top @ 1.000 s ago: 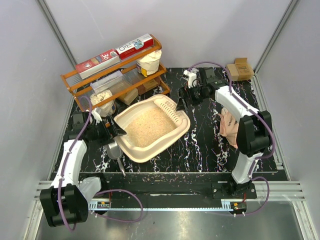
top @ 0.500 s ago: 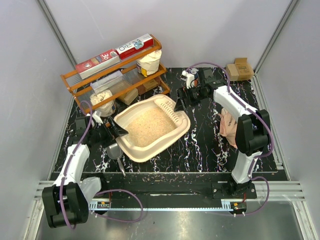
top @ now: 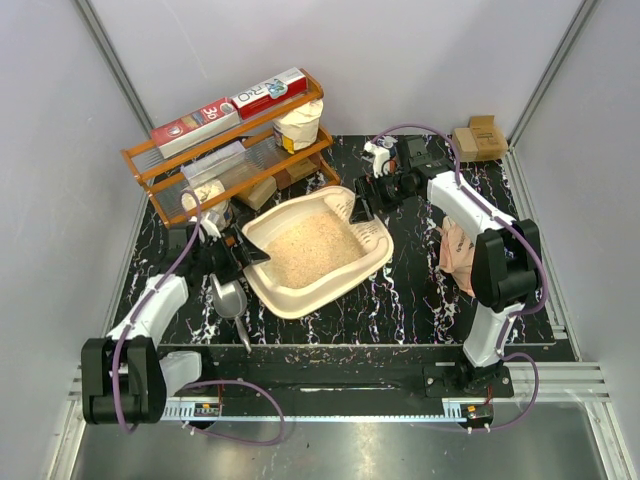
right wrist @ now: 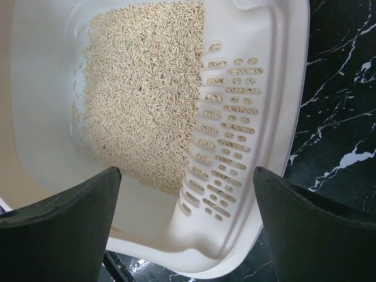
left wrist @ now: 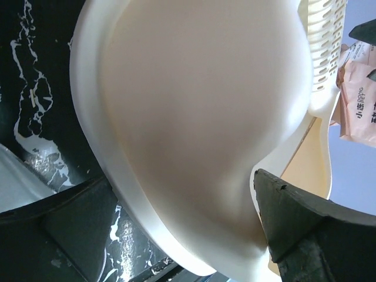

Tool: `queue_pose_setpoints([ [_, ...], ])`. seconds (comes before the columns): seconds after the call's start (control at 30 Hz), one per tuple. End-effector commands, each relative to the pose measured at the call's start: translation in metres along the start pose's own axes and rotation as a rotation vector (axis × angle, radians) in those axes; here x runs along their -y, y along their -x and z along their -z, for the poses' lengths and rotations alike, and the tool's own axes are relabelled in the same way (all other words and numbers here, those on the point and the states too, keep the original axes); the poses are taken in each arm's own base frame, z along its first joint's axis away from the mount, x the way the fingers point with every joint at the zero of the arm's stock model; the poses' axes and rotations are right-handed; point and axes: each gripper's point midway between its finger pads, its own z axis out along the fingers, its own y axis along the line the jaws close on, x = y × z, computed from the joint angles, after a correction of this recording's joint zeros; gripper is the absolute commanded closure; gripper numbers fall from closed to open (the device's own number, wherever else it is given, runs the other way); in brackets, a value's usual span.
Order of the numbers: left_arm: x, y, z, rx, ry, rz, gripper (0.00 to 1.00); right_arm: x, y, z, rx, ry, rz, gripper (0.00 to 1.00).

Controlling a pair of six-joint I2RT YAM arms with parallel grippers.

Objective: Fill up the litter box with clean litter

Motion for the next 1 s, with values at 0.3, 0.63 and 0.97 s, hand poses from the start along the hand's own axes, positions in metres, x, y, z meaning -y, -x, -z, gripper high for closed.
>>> queue_pose_setpoints([
  [0.3, 0.056, 0.067, -0.031, 0.072, -0.091, -0.083, 0.01, 0.045, -0.002, 0.012, -0.043, -0.24, 0.099, 0.0],
  [0.63, 0.057, 0.07, -0.06, 0.022, -0.065, -0.082, 0.01, 0.067, -0.019, -0.003, -0.109, -0.287, 0.074, 0.01],
  [0.97, 0.072, 0.09, -0.088, 0.008, -0.042, -0.145, 0.02, 0.078, -0.02, -0.021, -0.127, -0.261, 0.035, 0.12],
])
